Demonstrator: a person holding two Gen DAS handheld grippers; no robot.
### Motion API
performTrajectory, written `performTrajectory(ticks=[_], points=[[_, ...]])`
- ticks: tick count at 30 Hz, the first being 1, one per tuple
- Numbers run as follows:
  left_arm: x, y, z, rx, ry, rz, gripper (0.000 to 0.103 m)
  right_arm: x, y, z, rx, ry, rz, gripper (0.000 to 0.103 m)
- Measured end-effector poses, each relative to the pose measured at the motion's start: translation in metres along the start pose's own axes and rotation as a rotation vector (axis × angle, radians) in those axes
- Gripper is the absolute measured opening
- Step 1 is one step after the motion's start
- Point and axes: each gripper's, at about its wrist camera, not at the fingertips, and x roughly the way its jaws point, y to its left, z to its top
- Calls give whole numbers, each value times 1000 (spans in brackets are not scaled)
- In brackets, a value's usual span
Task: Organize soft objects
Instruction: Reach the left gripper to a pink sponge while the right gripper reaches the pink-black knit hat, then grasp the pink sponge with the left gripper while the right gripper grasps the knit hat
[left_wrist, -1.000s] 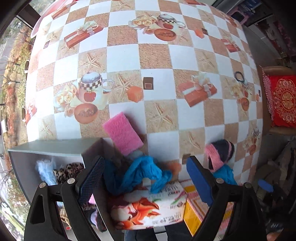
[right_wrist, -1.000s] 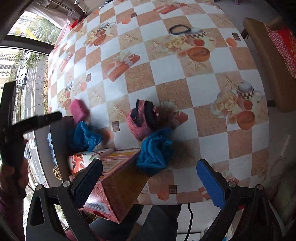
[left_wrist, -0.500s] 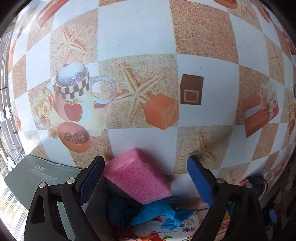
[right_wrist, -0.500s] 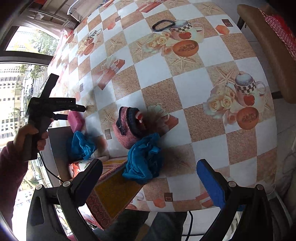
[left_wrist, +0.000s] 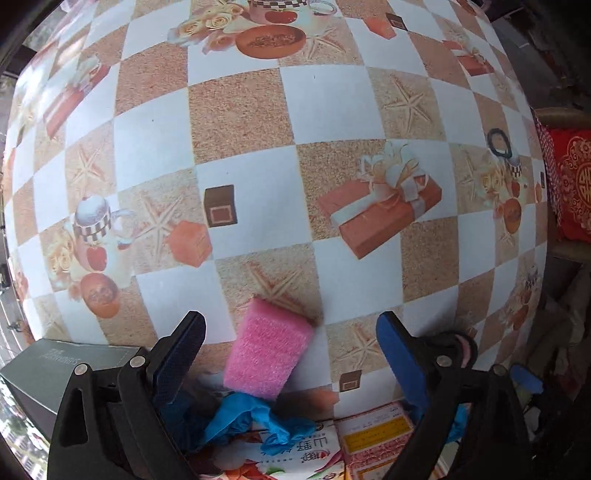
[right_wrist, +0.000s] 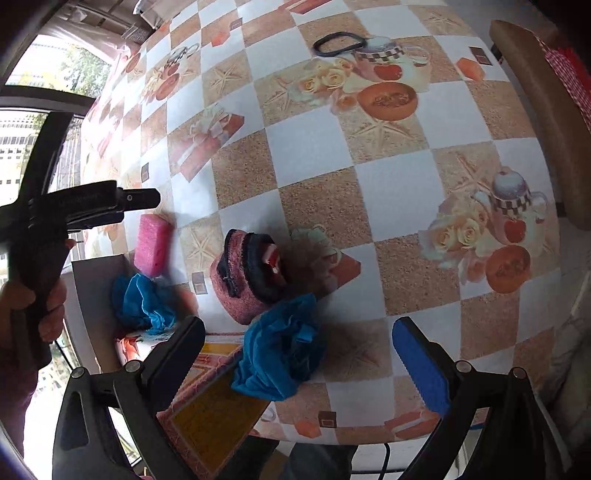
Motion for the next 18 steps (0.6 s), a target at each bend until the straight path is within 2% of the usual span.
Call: performTrajectory(ticks=[4,7,10,13,18], points=[[16,-5,-23,67,-24,91,96,27,26,12,-101,19,-23,102],[35,-16,-36,121,-29,124,96,45,39,19,-169,31,-58,102],[51,-16,-45,108,-13,108,96,57,48,24,-233,34,-123,102],[58,-13,-46,81,-26,89,103,70,55,28,-276,44,-182,102],[58,-4,-59,88,-28,91,103,89,63,25,-329,63,-277,102]])
